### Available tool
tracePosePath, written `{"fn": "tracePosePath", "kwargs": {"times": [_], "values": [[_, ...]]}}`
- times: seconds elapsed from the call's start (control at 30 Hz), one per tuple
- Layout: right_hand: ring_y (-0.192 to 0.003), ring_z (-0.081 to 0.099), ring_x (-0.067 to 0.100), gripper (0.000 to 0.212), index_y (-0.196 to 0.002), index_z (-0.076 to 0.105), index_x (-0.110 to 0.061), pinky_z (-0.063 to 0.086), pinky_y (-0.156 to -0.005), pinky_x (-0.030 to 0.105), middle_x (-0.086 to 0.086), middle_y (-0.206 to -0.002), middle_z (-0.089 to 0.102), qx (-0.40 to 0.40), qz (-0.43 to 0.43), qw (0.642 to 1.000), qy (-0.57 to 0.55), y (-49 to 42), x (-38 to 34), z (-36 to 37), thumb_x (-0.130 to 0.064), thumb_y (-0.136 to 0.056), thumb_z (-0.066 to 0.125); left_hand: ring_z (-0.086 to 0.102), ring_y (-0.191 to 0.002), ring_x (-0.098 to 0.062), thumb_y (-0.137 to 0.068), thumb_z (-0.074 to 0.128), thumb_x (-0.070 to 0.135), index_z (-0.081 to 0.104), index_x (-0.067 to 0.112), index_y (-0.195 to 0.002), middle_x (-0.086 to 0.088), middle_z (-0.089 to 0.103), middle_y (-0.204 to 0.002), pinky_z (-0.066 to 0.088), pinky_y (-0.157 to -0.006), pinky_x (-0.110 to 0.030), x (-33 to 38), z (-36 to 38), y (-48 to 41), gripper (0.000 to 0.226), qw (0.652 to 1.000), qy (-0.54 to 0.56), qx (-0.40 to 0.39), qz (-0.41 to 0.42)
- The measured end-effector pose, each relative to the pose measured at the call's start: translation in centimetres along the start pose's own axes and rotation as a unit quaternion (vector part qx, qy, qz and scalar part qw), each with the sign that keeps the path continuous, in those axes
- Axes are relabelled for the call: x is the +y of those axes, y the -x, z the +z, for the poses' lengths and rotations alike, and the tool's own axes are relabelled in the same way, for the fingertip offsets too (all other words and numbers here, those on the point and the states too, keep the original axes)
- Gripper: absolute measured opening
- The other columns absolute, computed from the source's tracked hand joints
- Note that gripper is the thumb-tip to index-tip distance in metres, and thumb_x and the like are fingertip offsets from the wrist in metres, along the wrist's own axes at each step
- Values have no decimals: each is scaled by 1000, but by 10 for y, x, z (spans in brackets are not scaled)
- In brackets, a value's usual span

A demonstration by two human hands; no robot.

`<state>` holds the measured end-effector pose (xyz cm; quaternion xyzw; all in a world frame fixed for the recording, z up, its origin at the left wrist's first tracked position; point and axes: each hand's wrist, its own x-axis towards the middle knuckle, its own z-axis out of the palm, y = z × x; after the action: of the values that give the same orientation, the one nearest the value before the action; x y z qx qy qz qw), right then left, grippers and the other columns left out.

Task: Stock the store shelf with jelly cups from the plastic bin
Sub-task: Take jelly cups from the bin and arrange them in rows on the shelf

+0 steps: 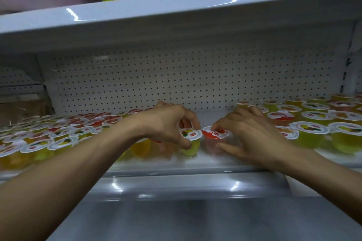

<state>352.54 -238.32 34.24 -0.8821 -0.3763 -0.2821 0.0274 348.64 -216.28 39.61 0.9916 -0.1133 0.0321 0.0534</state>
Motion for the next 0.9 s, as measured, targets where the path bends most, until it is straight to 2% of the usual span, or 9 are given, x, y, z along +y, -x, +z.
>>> {"fn": "tracePosePath", "kwargs": {"times": [0.13, 0.27, 0.4, 0.5, 0.63, 0.77, 0.9], "values": [[-94, 61, 19, 48, -105, 66, -36, 23, -83, 29, -10, -95, 69, -22, 10, 999, -26, 1, -3, -3, -60, -75, 37, 59, -105, -5, -69, 77, 47, 62, 44, -110, 23, 65, -104, 47, -93, -29, -3, 0, 2, 43, 999, -15, 2, 28], [-116, 50, 14, 64, -124, 57, -39, 18, -96, 25, -14, -121, 60, -21, -2, 999, -27, 1, -1, -8, -66, -75, 25, 57, -106, -2, -70, 73, 60, 58, 45, -114, 26, 60, -111, 46, -98, -34, 1, -3, 2, 48, 999, -17, -1, 47], [-133, 29, 4, 51, -139, 39, -45, 13, -105, 22, -20, -143, 41, -41, 19, 998, -46, 9, 8, -25, -54, -90, 49, 52, -112, 0, -70, 61, 74, 53, 47, -123, 26, 57, -120, 40, -105, -38, 21, -4, -4, 60, 996, 0, 45, 81], [-130, 31, 5, 51, -137, 38, -48, 17, -104, 26, -18, -143, 41, -46, 59, 997, -26, 23, 28, -46, -51, -88, 53, 52, -113, -1, -76, 64, 67, 55, 41, -127, 21, 59, -124, 36, -106, -34, 46, -2, -11, 57, 990, 18, 89, 105], [-128, 35, 11, 53, -134, 40, -52, 26, -108, 38, -14, -141, 45, -111, 91, 989, 40, 41, 56, -70, -62, -84, 52, 53, -115, -8, -77, 65, 65, 55, 38, -128, 17, 61, -123, 33, -108, -40, 80, 6, -26, 58, 988, 12, 102, 116], [-122, 38, 15, 60, -135, 38, -54, 29, -104, 37, -10, -137, 48, -157, 80, 981, 79, 52, 69, -72, -71, -79, 51, 53, -117, -15, -77, 66, 64, 52, 36, -132, 11, 62, -124, 26, -107, -40, 107, 18, -46, 63, 989, -45, 105, 97], [-119, 40, 15, 52, -135, 41, -49, 26, -98, 33, -5, -132, 53, -138, 44, 987, 71, 51, 74, -67, -61, -86, 52, 54, -116, -16, -76, 74, 51, 51, 33, -133, 9, 61, -124, 31, -106, -39, 114, 19, -71, 64, 995, -41, 51, 73]]}}
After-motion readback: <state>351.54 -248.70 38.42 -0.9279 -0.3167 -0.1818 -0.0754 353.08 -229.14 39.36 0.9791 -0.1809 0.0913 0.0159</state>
